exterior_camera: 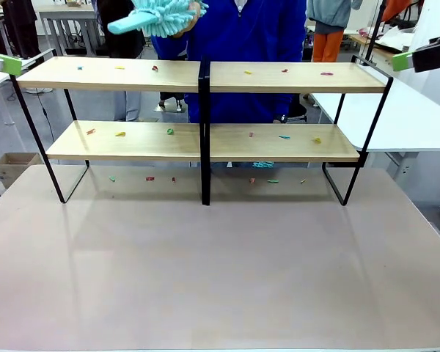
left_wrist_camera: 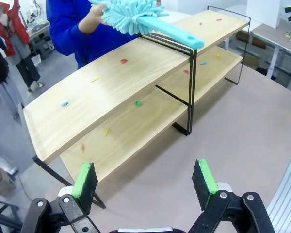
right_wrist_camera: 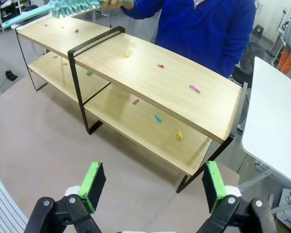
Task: Clean the shelves.
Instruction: Pick up the Duster when the human hands it over.
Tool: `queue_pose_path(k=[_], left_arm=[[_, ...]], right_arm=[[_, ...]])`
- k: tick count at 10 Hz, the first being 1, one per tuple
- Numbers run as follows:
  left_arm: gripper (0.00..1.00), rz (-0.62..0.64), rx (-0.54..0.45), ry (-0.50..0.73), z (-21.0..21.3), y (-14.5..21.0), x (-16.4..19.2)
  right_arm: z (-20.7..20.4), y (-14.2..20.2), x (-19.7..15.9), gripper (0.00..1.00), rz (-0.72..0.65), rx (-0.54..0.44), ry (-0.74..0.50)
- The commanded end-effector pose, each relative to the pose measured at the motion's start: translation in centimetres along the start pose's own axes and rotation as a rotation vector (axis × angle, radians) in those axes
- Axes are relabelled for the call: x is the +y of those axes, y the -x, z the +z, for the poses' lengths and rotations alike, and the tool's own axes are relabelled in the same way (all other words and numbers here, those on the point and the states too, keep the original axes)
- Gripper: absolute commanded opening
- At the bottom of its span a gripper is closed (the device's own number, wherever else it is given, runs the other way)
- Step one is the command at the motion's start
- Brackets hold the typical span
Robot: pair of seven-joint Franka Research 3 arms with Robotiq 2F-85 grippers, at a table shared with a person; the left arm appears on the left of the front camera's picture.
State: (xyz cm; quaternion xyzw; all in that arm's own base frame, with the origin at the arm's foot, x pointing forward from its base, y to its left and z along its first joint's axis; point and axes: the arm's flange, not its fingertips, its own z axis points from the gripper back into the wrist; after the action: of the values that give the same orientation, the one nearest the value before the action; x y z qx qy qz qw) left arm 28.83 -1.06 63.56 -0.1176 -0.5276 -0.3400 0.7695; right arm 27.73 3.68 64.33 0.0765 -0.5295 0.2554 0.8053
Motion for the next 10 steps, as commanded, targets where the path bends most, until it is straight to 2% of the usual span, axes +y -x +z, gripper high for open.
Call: queue_pose_path(k=[1, 2, 4, 6, 8, 10], left_arm=[[1.00, 0.136, -0.052, 0.209, -0.8, 0.0, -0.1], [1.00, 0.339, 0.023, 0.226, -2.8, -1.1, 2.7], [1.00, 0.642, -0.070, 0.480, -7.3, -5.2, 8.2], [1.00, 0.765, -0.140, 0.732, -13.2, -6.9, 12.1], [1.00, 0.884, -0.060, 0.817, -18.9, -6.9, 13.2], [1.00, 0.932, -0.005, 0.871, -21.8, -6.7, 12.8]], right_arm=[[0.1, 0.0, 0.0, 1.00, -0.003, -0.003, 0.000], [0.1, 0.0, 0.0, 1.00, -0.003, -0.003, 0.000], [0.1, 0.0, 0.0, 1.00, -0.003, -0.003, 0.000], [0.1, 0.0, 0.0, 1.00, -0.003, -0.003, 0.000], [0.1, 0.0, 0.0, 1.00, -0.003, -0.003, 0.000], [0.1, 0.0, 0.0, 1.00, -0.003, -0.003, 0.000]])
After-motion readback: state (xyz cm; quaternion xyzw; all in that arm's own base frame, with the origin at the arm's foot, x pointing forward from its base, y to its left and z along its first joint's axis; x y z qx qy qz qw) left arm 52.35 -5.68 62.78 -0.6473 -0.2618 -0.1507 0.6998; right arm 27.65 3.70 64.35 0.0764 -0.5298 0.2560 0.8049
